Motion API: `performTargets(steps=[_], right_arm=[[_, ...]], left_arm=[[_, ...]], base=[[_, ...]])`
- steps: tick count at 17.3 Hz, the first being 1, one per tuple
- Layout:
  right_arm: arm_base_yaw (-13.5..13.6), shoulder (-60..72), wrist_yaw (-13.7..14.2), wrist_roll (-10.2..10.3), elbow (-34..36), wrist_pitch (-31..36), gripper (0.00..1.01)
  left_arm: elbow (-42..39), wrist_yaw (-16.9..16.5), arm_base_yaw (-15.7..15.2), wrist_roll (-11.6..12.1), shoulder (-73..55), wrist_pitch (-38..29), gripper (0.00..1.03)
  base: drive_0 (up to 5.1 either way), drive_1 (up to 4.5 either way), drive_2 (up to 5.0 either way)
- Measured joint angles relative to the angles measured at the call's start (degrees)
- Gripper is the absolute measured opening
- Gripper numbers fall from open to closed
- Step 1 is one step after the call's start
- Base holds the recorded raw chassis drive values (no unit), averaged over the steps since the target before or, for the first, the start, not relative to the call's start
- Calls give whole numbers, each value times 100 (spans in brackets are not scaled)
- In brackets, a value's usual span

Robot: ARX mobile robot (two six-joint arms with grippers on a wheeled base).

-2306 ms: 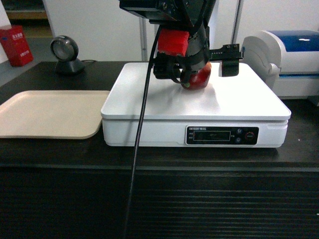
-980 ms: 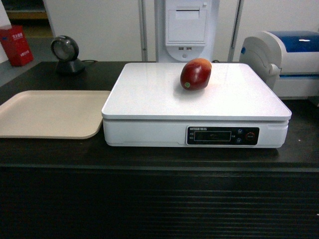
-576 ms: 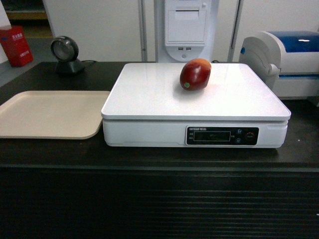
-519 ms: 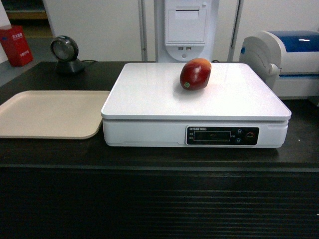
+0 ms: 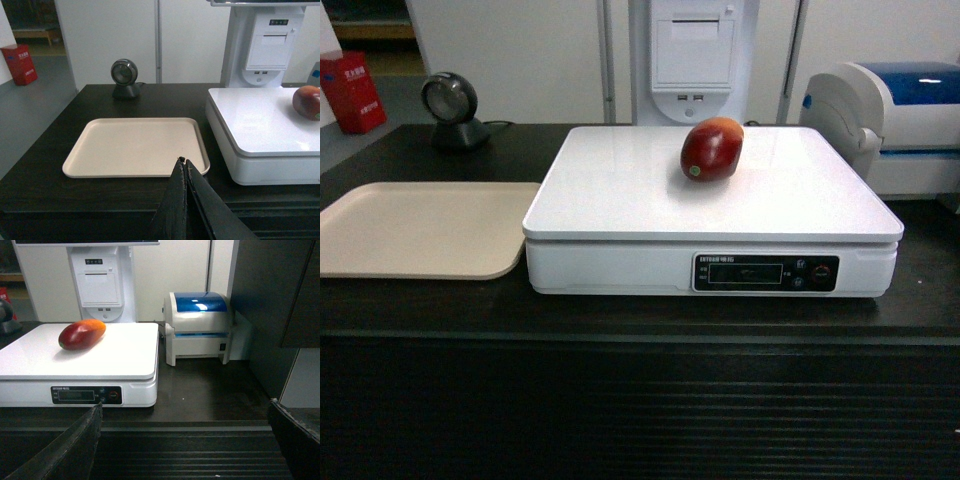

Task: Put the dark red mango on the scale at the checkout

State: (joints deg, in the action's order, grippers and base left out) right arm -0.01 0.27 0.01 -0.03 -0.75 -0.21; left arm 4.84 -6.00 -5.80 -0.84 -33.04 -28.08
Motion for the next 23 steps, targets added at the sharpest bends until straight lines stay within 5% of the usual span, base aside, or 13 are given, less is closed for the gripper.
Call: performTargets(steps=[4, 7, 23], right_arm=[[0, 0, 2, 0, 0, -2, 98], [0, 0, -2, -2, 0, 0, 98], [0, 0, 0, 0, 0, -2, 98]], left_arm=[[-116, 525, 479, -2, 297, 219, 2], [-173, 516, 627, 7, 450, 319, 2], [-428, 605, 577, 7, 2422, 1987, 2]], base=[[0, 0, 0], [0, 0, 0], [0, 0, 0]])
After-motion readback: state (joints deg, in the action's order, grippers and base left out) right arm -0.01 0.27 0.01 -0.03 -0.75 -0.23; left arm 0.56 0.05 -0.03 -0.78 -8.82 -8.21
